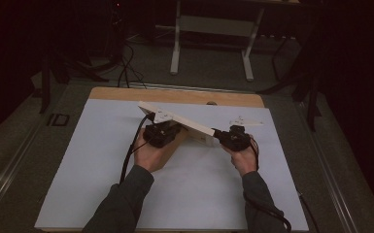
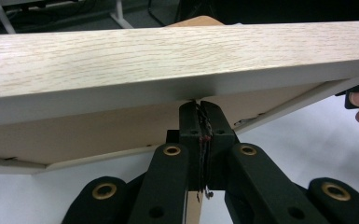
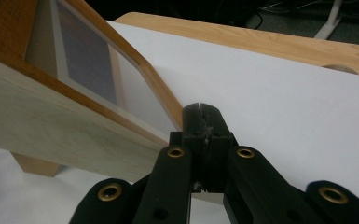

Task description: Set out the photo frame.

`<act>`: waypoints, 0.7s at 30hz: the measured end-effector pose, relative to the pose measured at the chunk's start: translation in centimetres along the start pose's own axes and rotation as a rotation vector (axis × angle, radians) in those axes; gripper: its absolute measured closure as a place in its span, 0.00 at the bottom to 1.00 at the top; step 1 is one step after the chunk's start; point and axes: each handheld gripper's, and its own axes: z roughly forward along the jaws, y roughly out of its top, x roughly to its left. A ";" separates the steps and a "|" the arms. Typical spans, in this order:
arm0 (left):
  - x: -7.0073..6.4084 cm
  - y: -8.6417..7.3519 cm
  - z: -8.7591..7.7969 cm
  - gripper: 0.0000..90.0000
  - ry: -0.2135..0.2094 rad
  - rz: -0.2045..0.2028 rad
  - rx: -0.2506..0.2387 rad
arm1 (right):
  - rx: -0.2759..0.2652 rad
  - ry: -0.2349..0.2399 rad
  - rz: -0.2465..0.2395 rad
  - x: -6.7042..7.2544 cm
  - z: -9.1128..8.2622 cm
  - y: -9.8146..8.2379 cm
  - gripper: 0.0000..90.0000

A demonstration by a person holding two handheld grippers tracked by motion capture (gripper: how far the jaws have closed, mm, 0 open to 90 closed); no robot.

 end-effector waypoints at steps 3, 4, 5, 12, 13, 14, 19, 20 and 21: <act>-0.1 0.0 0.0 0.99 0.003 0.004 -0.002 | -0.001 0.002 -0.003 0.0 0.0 0.0 1.00; -0.1 0.0 0.0 0.99 0.004 0.005 -0.003 | -0.002 0.004 -0.005 0.0 0.0 0.0 1.00; -0.1 0.0 0.0 0.99 0.006 0.006 -0.005 | -0.002 0.005 -0.005 0.0 0.0 0.0 1.00; -0.3 0.1 -0.1 0.99 -0.002 0.011 -0.009 | 0.002 0.004 -0.015 0.2 0.0 0.0 1.00; -0.4 0.1 -0.1 0.99 -0.002 0.015 -0.007 | -0.001 0.005 -0.015 0.2 0.0 -0.1 1.00; -0.5 0.1 0.0 0.99 -0.003 0.017 -0.007 | -0.001 0.006 -0.016 0.2 0.0 -0.1 1.00; -0.6 0.1 0.2 0.99 -0.013 0.022 -0.006 | 0.004 0.007 -0.023 0.3 -0.1 -0.1 1.00; -0.6 0.1 0.3 0.99 -0.014 0.021 -0.005 | 0.004 0.010 -0.028 0.4 -0.1 -0.1 1.00; -0.6 0.1 0.3 0.99 -0.014 0.021 -0.005 | 0.004 0.010 -0.028 0.4 -0.1 -0.1 1.00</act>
